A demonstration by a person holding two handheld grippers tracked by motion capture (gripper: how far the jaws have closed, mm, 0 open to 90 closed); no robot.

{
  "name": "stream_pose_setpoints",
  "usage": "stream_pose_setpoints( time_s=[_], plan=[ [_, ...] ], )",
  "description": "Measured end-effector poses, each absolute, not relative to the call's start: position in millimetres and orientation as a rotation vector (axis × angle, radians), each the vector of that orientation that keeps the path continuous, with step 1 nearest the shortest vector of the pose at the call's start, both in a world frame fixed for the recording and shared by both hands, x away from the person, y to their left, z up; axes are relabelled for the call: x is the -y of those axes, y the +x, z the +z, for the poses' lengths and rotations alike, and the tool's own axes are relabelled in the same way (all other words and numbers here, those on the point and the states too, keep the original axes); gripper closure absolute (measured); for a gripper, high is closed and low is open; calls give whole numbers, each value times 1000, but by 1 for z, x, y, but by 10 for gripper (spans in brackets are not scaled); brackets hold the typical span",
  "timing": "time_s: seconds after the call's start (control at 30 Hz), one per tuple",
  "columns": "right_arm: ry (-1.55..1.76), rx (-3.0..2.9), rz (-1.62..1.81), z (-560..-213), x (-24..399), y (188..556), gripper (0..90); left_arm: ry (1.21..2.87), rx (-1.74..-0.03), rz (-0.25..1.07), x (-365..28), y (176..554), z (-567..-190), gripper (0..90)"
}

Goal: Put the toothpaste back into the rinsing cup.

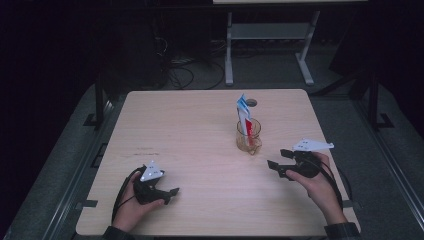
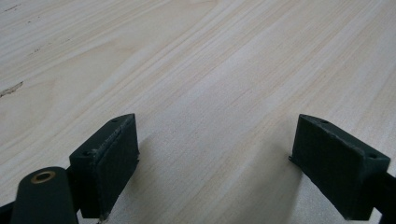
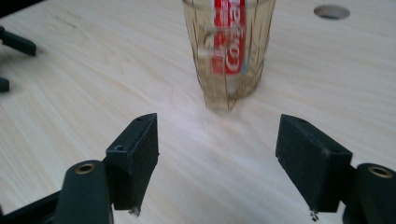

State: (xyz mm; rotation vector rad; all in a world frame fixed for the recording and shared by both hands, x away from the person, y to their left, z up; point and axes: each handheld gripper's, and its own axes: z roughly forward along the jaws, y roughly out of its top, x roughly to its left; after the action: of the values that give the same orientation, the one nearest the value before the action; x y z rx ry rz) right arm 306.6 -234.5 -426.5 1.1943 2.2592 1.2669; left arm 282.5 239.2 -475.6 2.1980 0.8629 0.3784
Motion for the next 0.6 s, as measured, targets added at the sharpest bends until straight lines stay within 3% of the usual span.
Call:
stream_pose_setpoints(
  time_s=[0.6],
  plan=[
    [1266,-2340,1102,-465,253,273,212,2200,-861,380,-239,282,-476,135]
  ],
)
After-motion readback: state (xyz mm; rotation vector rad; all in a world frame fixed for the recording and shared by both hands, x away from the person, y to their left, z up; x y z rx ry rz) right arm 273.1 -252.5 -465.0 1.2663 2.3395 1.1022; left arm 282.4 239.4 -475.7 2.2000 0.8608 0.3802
